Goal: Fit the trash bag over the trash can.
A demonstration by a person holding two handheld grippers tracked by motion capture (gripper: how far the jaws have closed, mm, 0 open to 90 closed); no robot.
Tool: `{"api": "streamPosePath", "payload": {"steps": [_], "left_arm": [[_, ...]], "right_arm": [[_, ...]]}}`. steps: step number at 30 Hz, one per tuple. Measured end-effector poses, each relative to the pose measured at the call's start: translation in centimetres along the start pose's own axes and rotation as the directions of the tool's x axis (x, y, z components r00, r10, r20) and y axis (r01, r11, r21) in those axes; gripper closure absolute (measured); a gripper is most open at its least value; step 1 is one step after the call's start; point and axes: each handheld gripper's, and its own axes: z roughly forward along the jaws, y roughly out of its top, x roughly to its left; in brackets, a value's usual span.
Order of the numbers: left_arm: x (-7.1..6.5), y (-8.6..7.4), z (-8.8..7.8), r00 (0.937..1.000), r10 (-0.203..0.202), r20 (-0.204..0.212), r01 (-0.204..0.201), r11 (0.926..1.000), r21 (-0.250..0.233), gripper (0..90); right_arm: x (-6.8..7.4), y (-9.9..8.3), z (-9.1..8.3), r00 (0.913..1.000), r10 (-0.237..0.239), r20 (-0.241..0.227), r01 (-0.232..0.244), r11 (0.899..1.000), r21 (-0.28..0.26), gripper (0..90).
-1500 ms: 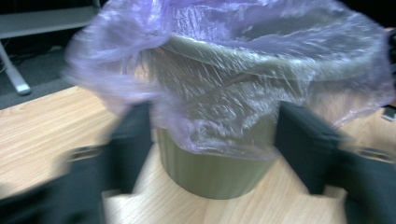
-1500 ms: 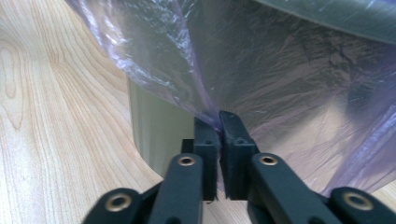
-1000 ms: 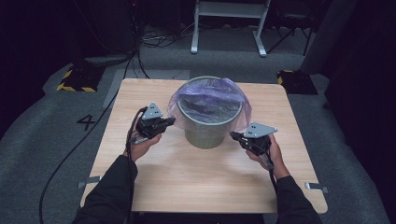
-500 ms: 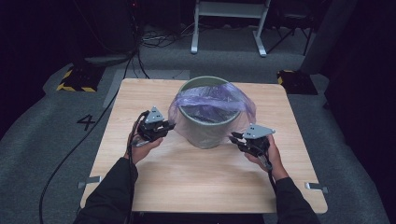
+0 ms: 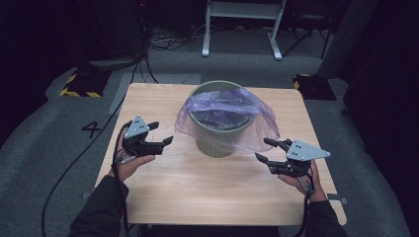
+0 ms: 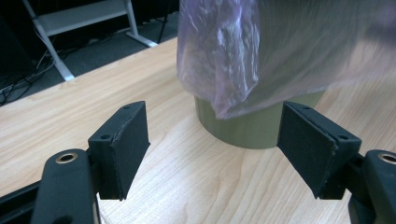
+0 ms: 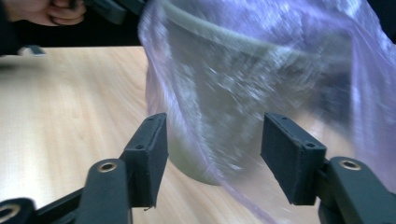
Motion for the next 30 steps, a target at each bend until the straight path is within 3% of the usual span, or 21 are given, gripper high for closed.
{"api": "streamPosePath", "payload": {"steps": [2, 4, 10, 13, 16, 19, 21, 24, 28, 30], "left_arm": [[0.0, 0.5, 0.1, 0.9999, -0.010, 0.005, 0.010, 0.9998, -0.019, 24.6], [-0.1, 1.2, 0.4, 0.9999, -0.005, 0.013, 0.005, 0.9997, -0.025, 24.7], [0.0, 3.4, 1.8, 0.9999, 0.016, 0.004, -0.016, 0.9993, -0.034, 25.7], [0.1, 4.3, 2.5, 0.9996, 0.028, 0.007, -0.028, 0.9990, -0.036, 27.2], [0.1, 5.2, 3.3, 0.9966, 0.082, -0.005, -0.082, 0.9966, -0.014, 32.5], [0.1, 5.9, 4.3, 0.9924, 0.122, -0.015, -0.122, 0.9924, 0.013, 41.9], [0.0, 6.4, 4.8, 0.9876, 0.155, -0.022, -0.155, 0.9876, 0.028, 50.4], [-0.3, 6.8, 5.3, 0.9766, 0.207, -0.059, -0.205, 0.9782, 0.033, 60.4], [0.2, 7.1, 5.5, 0.9833, 0.178, -0.040, -0.177, 0.9841, 0.006, 65.5], [0.4, 7.2, 5.3, 0.9880, 0.152, -0.027, -0.152, 0.9883, -0.013, 62.3]], "right_arm": [[0.4, 0.2, -0.1, 0.9998, -0.020, 0.007, 0.020, 0.999, 0.030, 35.5], [0.8, 0.1, 0.1, 0.9979, -0.043, 0.048, 0.040, 0.997, 0.062, 33.1], [1.1, 0.7, -0.4, 0.9923, -0.057, 0.110, 0.053, 0.998, 0.034, 31.9], [0.5, 1.5, -0.7, 0.9821, -0.070, 0.175, 0.066, 0.997, 0.027, 32.6], [-0.7, 2.2, 0.0, 0.9687, -0.088, 0.232, 0.076, 0.995, 0.061, 34.3], [-1.9, 2.8, 1.0, 0.9557, -0.129, 0.265, 0.105, 0.989, 0.104, 38.7], [-2.5, 3.1, 1.7, 0.9407, -0.163, 0.298, 0.130, 0.983, 0.127, 50.3], [-3.3, 3.5, 2.4, 0.9330, -0.202, 0.298, 0.166, 0.976, 0.141, 60.5], [-3.8, 4.0, 3.2, 0.9246, -0.237, 0.298, 0.200, 0.968, 0.149, 76.0], [-4.1, 4.3, 3.2, 0.9321, -0.219, 0.289, 0.189, 0.974, 0.126, 82.4]]}}
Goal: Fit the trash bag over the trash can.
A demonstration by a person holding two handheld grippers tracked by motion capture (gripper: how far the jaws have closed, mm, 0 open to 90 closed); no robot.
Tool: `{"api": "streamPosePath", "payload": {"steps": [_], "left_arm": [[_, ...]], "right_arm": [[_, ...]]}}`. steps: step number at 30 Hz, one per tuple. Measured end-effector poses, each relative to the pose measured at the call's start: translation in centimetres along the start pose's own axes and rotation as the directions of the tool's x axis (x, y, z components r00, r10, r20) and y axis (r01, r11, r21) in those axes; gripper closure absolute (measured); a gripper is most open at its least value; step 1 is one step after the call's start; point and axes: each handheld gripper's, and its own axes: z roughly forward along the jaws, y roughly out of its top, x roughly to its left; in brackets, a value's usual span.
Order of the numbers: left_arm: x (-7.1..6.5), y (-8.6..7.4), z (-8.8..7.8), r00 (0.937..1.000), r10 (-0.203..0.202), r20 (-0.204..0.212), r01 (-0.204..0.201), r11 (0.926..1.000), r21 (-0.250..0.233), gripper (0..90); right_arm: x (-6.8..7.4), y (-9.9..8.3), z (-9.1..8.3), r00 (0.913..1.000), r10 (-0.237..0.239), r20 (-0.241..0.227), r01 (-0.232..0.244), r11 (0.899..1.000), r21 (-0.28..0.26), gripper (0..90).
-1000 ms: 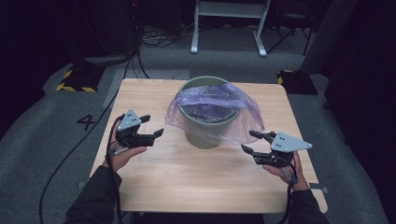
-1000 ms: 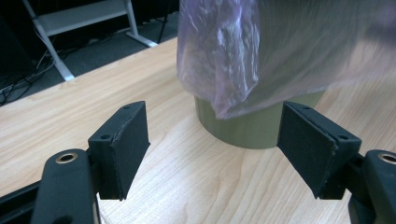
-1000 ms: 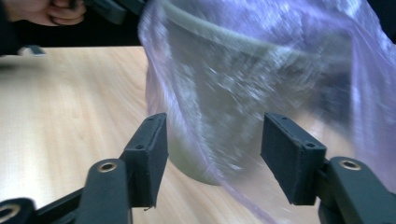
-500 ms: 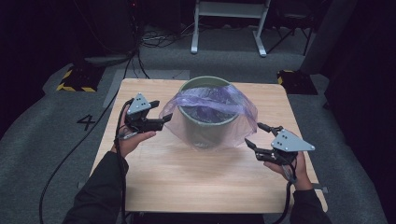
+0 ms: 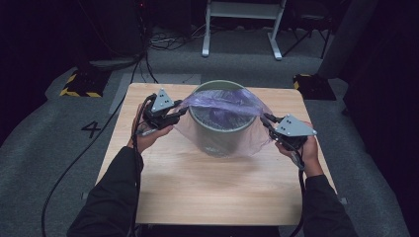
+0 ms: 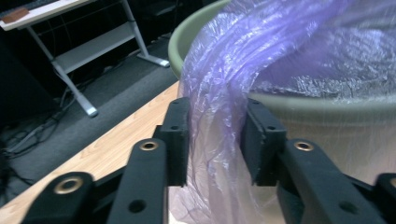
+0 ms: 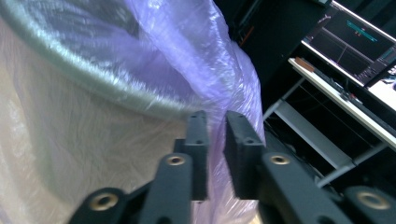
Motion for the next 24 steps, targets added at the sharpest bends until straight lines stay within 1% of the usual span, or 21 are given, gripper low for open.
{"api": "streamPosePath", "payload": {"steps": [1, 2, 4, 5, 7, 8, 9, 10, 11, 13, 14, 16, 17, 18, 20, 22, 24], "left_arm": [[0.1, 0.0, -0.1, 1.0000, -0.008, 0.000, 0.008, 0.9999, -0.010, 59.2], [0.2, 0.0, -0.2, 0.9999, -0.011, 0.000, 0.011, 0.9999, -0.012, 58.7], [0.4, 0.1, -0.4, 0.9998, -0.013, 0.016, 0.014, 0.9997, -0.022, 54.6], [0.5, 0.2, -0.6, 0.9996, -0.021, 0.020, 0.021, 0.9994, -0.029, 51.2], [0.8, 0.3, -1.0, 0.9980, -0.043, 0.046, 0.046, 0.9972, -0.059, 41.0], [0.9, 0.4, -1.3, 0.9979, -0.045, 0.047, 0.049, 0.9960, -0.074, 40.4], [0.9, 0.4, -1.6, 0.9971, -0.048, 0.059, 0.053, 0.9951, -0.084, 38.7], [0.8, 0.5, -1.8, 0.9970, -0.042, 0.065, 0.047, 0.9951, -0.086, 35.6], [0.7, 0.5, -2.0, 0.9975, -0.038, 0.059, 0.044, 0.9949, -0.091, 34.4], [0.6, 0.7, -2.4, 0.9969, -0.036, 0.070, 0.043, 0.9945, -0.095, 32.0], [0.5, 0.7, -2.5, 0.9974, -0.034, 0.064, 0.040, 0.9943, -0.099, 31.4], [0.4, 1.0, -2.7, 0.9964, -0.030, 0.080, 0.039, 0.9924, -0.117, 30.4], [0.3, 1.1, -2.7, 0.9961, -0.029, 0.083, 0.038, 0.9927, -0.114, 30.5], [0.1, 1.2, -2.5, 0.9959, -0.017, 0.089, 0.027, 0.9939, -0.107, 30.6], [-0.2, 1.3, -2.2, 0.9939, -0.005, 0.110, 0.016, 0.9954, -0.095, 30.4], [-0.5, 1.3, -1.9, 0.9923, 0.010, 0.124, 0.000, 0.9968, -0.080, 29.2], [-0.7, 1.2, -1.6, 0.9936, 0.031, 0.109, -0.024, 0.9977, -0.063, 29.1]], "right_arm": [[-0.1, 0.1, 0.1, 1.0000, 0.000, 0.008, 0.000, 1.000, 0.002, 85.7], [-0.3, 0.1, 0.2, 0.9999, -0.001, 0.015, 0.001, 1.000, 0.003, 87.9], [-0.7, 0.2, 0.3, 0.9998, 0.017, 0.013, -0.017, 1.000, 0.000, 90.0], [-0.9, 0.3, 0.4, 0.9994, 0.032, 0.011, -0.032, 0.999, -0.004, 90.0], [-1.4, 0.4, 0.3, 0.9977, 0.066, 0.017, -0.066, 0.998, -0.021, 90.0], [-1.7, 0.5, 0.3, 0.9965, 0.080, 0.023, -0.080, 0.996, -0.028, 90.0], [-1.9, 0.6, 0.3, 0.9955, 0.092, 0.022, -0.091, 0.995, -0.036, 90.0], [-2.1, 0.6, 0.3, 0.9938, 0.110, 0.016, -0.109, 0.993, -0.042, 90.0], [-2.2, 0.7, 0.3, 0.9924, 0.122, 0.014, -0.121, 0.991, -0.048, 90.0], [-2.3, 0.9, 0.4, 0.9911, 0.132, 0.018, -0.131, 0.990, -0.046, 90.0], [-2.3, 1.0, 0.5, 0.9907, 0.134, 0.019, -0.133, 0.990, -0.047, 90.0], [-2.2, 1.4, 0.8, 0.9906, 0.136, 0.012, -0.136, 0.990, -0.045, 90.0], [-2.1, 1.6, 0.9, 0.9915, 0.129, 0.014, -0.129, 0.991, -0.041, 90.0], [-2.1, 1.9, 1.0, 0.9914, 0.131, 0.011, -0.130, 0.991, -0.041, 90.0], [-2.0, 2.4, 1.3, 0.9906, 0.137, -0.002, -0.137, 0.990, -0.034, 90.0], [-1.9, 3.0, 1.6, 0.9908, 0.135, -0.001, -0.135, 0.990, -0.026, 90.0], [-1.9, 3.4, 1.9, 0.9906, 0.137, -0.001, -0.137, 0.990, -0.017, 90.0]]}}
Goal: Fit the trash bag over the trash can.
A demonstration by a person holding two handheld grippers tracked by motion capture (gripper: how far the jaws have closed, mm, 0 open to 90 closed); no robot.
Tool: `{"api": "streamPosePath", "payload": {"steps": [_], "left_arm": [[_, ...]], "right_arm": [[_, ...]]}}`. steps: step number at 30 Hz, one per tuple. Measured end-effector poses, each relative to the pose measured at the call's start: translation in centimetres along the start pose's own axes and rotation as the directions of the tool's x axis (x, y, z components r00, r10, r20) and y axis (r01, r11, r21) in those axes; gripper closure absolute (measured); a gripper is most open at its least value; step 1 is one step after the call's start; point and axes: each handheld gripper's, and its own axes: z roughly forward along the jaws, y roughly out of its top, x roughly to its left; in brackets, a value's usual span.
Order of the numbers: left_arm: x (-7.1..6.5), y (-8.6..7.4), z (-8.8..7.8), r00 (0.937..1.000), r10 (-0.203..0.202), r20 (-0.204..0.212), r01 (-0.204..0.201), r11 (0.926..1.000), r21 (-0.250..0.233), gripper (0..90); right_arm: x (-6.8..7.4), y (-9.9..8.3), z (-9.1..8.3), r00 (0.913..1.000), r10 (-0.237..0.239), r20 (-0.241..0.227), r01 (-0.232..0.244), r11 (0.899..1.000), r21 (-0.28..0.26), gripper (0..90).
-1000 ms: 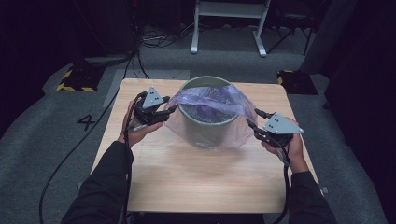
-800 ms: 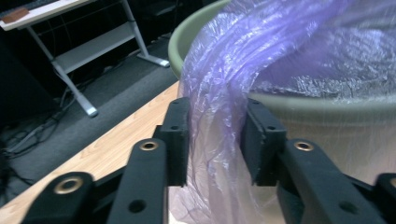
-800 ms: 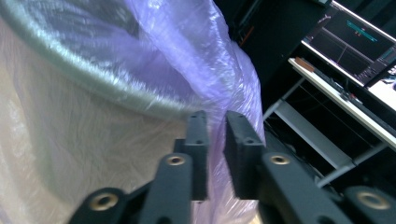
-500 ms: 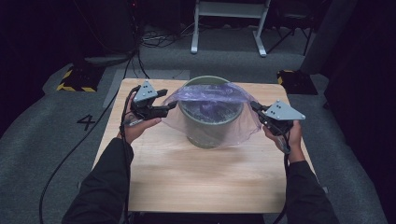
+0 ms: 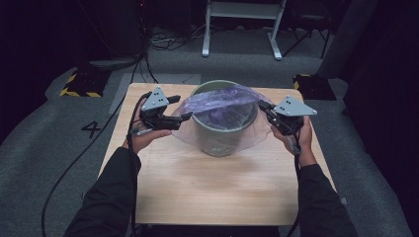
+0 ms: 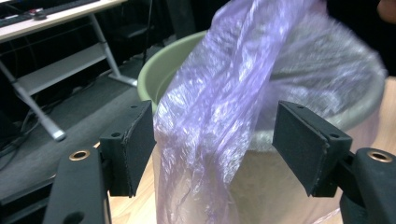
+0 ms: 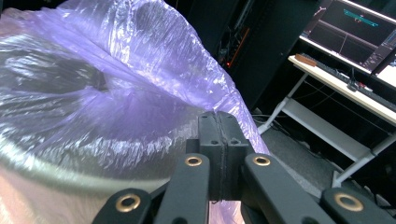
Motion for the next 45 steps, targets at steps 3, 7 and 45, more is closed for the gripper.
{"api": "streamPosePath", "payload": {"steps": [3, 7, 45], "left_arm": [[0.1, -0.1, 0.2, 0.9999, 0.003, -0.017, -0.003, 0.9999, 0.012, 30.7], [0.5, -0.3, 0.4, 0.9966, 0.036, -0.074, -0.032, 0.9985, 0.044, 54.8], [4.5, -2.0, 9.9, 0.9748, -0.186, -0.123, 0.206, 0.9616, 0.181, 87.0]], "right_arm": [[-0.1, 0.2, 0.5, 0.9998, 0.020, -0.005, -0.020, 1.000, 0.012, 90.0], [-0.4, 0.3, 0.9, 0.9990, 0.042, -0.014, -0.042, 0.999, 0.010, 90.0], [-4.2, -6.1, 9.5, 0.9384, 0.345, -0.014, -0.331, 0.909, 0.254, 90.0]]}}
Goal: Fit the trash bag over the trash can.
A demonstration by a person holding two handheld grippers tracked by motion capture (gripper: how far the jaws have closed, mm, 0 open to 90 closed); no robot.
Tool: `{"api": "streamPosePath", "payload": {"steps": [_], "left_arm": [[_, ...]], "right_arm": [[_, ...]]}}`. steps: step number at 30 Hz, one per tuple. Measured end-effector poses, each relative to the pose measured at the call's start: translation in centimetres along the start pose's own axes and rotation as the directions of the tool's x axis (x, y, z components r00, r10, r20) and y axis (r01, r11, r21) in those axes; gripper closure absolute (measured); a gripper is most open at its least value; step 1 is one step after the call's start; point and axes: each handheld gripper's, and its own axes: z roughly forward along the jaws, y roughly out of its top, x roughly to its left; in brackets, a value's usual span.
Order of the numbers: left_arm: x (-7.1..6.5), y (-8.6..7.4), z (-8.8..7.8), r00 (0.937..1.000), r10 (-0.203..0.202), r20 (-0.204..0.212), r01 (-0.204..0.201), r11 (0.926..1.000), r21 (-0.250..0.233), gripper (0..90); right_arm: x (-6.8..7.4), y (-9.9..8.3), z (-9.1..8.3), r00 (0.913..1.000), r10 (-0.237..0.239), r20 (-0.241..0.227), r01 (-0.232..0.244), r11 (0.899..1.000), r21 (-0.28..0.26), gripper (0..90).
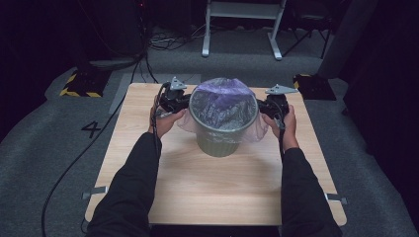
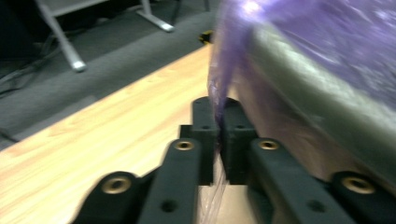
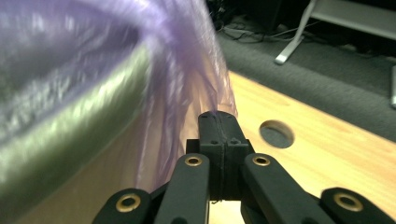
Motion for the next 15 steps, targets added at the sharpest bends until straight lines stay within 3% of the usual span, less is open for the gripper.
{"api": "streamPosePath", "payload": {"steps": [5, 9, 12, 15], "left_arm": [[-0.5, -0.4, 0.1, 0.9990, -0.002, 0.045, 0.003, 0.9999, -0.017, 89.2], [-0.8, -1.2, -0.7, 0.9955, 0.046, 0.083, -0.043, 0.9987, -0.028, 89.6], [-0.7, -1.9, -1.4, 0.9916, 0.049, 0.119, -0.046, 0.9984, -0.033, 89.6], [-0.9, -2.5, -2.1, 0.9888, 0.063, 0.135, -0.059, 0.9975, -0.038, 89.6]], "right_arm": [[0.3, -0.9, 0.6, 0.9982, 0.001, -0.061, 0.000, 1.000, 0.026, 90.0], [0.9, -2.2, 0.8, 0.9945, -0.036, -0.099, 0.043, 0.997, 0.064, 90.0], [0.6, -3.1, 0.4, 0.9894, 0.003, -0.145, 0.003, 0.999, 0.035, 90.0], [0.8, -4.0, 0.0, 0.9829, 0.009, -0.184, -0.006, 1.000, 0.021, 90.0]]}}
